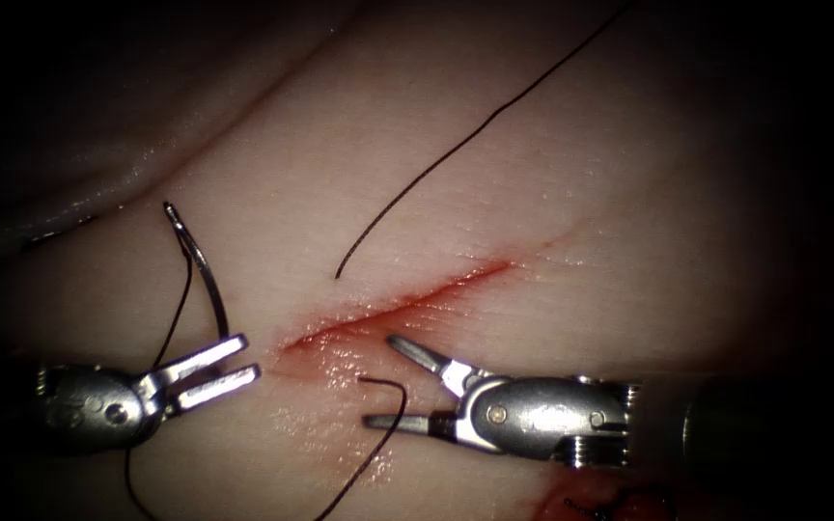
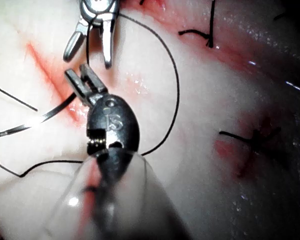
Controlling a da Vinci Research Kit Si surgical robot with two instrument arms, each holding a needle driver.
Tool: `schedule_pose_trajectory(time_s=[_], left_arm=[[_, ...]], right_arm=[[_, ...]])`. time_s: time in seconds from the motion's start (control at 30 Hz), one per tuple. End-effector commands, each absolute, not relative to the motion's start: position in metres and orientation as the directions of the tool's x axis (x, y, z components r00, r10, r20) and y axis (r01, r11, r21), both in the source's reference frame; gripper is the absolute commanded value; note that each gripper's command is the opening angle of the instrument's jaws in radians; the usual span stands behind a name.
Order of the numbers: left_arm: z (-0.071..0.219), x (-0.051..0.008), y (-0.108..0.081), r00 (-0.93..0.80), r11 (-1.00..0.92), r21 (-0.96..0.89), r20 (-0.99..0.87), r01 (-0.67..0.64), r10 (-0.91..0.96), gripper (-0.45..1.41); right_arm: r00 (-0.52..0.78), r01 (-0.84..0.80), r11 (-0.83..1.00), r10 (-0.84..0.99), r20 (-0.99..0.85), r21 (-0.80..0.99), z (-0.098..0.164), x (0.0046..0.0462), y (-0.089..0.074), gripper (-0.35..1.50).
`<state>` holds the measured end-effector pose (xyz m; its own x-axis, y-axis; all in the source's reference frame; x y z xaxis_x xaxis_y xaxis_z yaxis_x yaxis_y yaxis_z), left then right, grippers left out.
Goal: Wound Closure
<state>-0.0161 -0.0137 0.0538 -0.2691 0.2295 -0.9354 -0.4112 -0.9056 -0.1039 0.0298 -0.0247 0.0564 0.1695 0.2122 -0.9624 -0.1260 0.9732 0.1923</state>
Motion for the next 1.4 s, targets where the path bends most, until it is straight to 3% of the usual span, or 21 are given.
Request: schedule_pose_trajectory(time_s=[0.03, 0.07, 0.13, 0.17, 0.57, 0.97, 1.27, 1.4], left_arm=[[0.054, -0.0165, -0.014, -0.269, -0.906, -0.106, -0.935, -0.41, 0.231, -0.45], [0.054, -0.0165, -0.014, -0.269, -0.906, -0.106, -0.935, -0.41, 0.231, -0.45], [0.054, -0.0165, -0.014, -0.269, -0.906, -0.106, -0.935, -0.41, 0.231, -0.45], [0.054, -0.0165, -0.014, -0.269, -0.906, -0.106, -0.935, -0.41, 0.231, -0.45], [0.054, -0.0165, -0.014, -0.269, -0.906, -0.105, -0.935, -0.41, 0.23, -0.45], [0.054, -0.0165, -0.014, -0.271, -0.907, -0.105, -0.935, -0.408, 0.23, -0.45], [0.055, -0.0165, -0.014, -0.271, -0.907, -0.105, -0.935, -0.408, 0.23, -0.45], [0.055, -0.0165, -0.014, -0.273, -0.907, -0.105, -0.934, -0.407, 0.231, -0.45]], right_arm=[[0.163, -0.118, 0.973, 0.215, -0.963, 0.197, 0.057, 0.0307, -0.025, 0.86], [0.161, -0.114, 0.974, 0.214, -0.963, 0.197, 0.057, 0.0307, -0.025, 0.74], [0.153, -0.096, 0.976, 0.208, -0.966, 0.195, 0.057, 0.0305, -0.026, -0.16], [0.148, -0.084, 0.977, 0.205, -0.967, 0.195, 0.057, 0.0304, -0.026, -0.35], [0.158, -0.064, 0.985, 0.167, -0.973, 0.159, 0.053, 0.029, -0.027, -0.35], [0.264, 0.18, 0.982, -0.096, -0.96, -0.049, 0.043, 0.0303, -0.035, -0.35], [0.31, 0.341, 0.937, -0.185, -0.933, -0.072, 0.039, 0.0303, -0.041, -0.35], [0.286, 0.323, 0.943, -0.174, -0.942, -0.076, 0.038, 0.0303, -0.041, -0.35]])
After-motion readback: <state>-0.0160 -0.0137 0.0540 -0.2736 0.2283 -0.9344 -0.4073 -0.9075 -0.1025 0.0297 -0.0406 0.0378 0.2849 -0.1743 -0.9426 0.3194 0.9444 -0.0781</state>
